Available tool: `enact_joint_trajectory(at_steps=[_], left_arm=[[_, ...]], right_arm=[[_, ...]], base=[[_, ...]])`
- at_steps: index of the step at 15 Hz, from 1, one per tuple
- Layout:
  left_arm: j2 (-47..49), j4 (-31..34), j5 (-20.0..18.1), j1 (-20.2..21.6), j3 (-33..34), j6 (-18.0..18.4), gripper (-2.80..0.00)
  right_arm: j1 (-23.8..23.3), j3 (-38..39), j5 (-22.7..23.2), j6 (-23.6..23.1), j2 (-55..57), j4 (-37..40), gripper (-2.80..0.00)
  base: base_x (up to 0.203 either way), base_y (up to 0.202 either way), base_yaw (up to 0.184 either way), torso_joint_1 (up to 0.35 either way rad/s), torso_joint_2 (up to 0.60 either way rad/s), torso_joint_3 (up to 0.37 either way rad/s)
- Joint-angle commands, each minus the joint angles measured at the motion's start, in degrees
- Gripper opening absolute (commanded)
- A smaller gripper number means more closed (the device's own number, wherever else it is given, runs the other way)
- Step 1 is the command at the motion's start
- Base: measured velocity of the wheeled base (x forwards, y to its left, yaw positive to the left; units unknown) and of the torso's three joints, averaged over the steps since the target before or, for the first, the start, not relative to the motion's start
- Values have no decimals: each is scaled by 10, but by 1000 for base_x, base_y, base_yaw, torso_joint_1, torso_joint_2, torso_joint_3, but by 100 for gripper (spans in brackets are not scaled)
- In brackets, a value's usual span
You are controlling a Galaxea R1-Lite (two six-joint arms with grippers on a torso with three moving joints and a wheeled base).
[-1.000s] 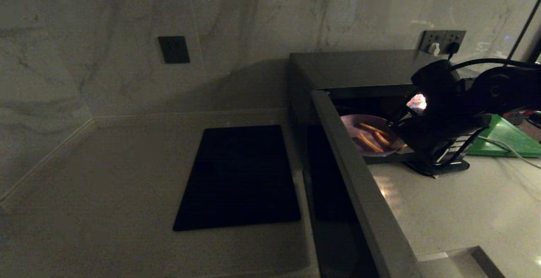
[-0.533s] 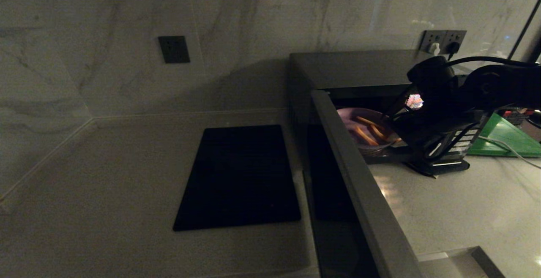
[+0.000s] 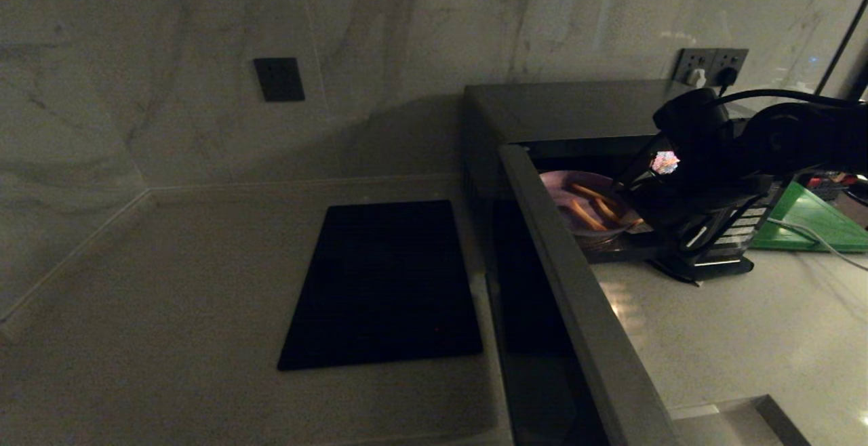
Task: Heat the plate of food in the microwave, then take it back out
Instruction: Put the plate in the microwave oven
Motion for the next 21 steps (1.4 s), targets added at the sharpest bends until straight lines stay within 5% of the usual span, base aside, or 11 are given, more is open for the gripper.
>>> enact_joint_trajectory(at_steps=[1,21], left_arm=[[1,0,0,0,0,0,-280],[1,0,0,0,0,0,-280]], right_arm=[[0,1,1,3,1,2,-280],[-9,-26,9,3,88,-72,-280]], base=[[0,0,0,0,0,0],[0,0,0,0,0,0]])
